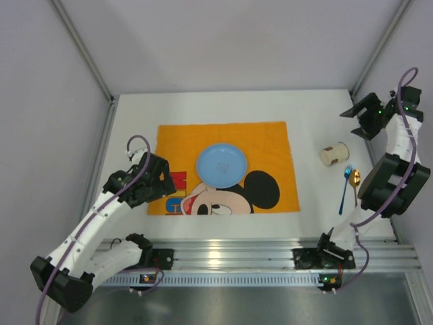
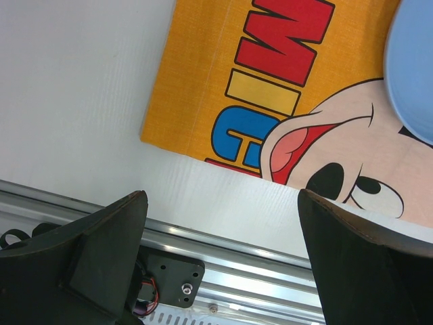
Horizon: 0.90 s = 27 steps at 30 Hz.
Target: Set the dinner table for one person
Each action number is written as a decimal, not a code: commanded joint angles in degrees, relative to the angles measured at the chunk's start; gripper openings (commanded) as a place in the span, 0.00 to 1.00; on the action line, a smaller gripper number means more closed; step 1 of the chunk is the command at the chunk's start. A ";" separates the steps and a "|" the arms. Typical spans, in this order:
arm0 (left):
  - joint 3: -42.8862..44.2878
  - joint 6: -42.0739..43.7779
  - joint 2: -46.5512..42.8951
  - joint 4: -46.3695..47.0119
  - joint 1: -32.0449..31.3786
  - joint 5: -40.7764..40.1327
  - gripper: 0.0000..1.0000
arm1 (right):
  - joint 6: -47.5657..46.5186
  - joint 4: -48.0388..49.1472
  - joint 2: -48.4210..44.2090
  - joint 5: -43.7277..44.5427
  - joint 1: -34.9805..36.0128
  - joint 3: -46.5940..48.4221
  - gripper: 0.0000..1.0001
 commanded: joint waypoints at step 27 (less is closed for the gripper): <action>-0.19 -3.15 -3.09 -1.40 0.26 -4.12 0.98 | -3.56 0.94 15.16 -3.97 -6.13 -3.99 0.75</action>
